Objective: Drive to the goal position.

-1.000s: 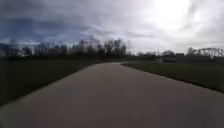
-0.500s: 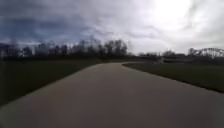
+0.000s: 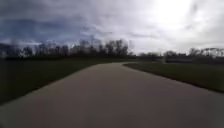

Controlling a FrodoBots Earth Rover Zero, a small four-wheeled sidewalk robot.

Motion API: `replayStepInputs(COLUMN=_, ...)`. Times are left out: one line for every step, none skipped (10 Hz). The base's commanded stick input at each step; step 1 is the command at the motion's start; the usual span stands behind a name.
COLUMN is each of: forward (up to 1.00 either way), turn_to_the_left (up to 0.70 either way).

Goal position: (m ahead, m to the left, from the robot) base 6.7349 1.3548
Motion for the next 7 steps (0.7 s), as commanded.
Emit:
replayStepInputs(forward=1.00, turn_to_the_left=0.00)
replayStepInputs(forward=1.00, turn_to_the_left=0.00)
replayStepInputs(forward=1.00, turn_to_the_left=0.00)
replayStepInputs(forward=1.00, turn_to_the_left=0.00)
replayStepInputs(forward=1.00, turn_to_the_left=0.00)
replayStepInputs(forward=1.00, turn_to_the_left=0.00)
replayStepInputs(forward=1.00, turn_to_the_left=0.00)
